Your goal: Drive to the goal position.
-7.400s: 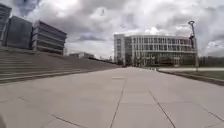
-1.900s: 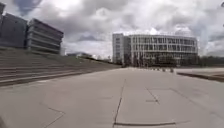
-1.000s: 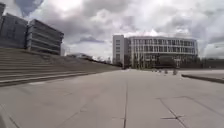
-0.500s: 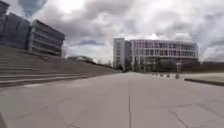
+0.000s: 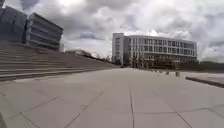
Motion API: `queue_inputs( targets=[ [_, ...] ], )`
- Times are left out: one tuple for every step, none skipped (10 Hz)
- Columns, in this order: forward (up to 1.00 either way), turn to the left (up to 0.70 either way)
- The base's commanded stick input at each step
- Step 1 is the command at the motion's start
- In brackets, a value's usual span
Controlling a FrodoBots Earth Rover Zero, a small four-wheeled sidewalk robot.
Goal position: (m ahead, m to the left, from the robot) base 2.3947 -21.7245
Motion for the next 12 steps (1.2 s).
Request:
queue_inputs(
  targets=[
    [0.70, 0.00],
    [0.70, 0.00],
    [0.70, 0.00],
    [0.70, 0.00],
    [0.70, 0.00],
    [0.70, 0.00],
    [0.70, 0.00],
    [0.70, 0.00],
    [0.70, 0.00],
    [0.70, 0.00],
    [0.70, -0.19],
    [0.70, -0.35]
  ],
)
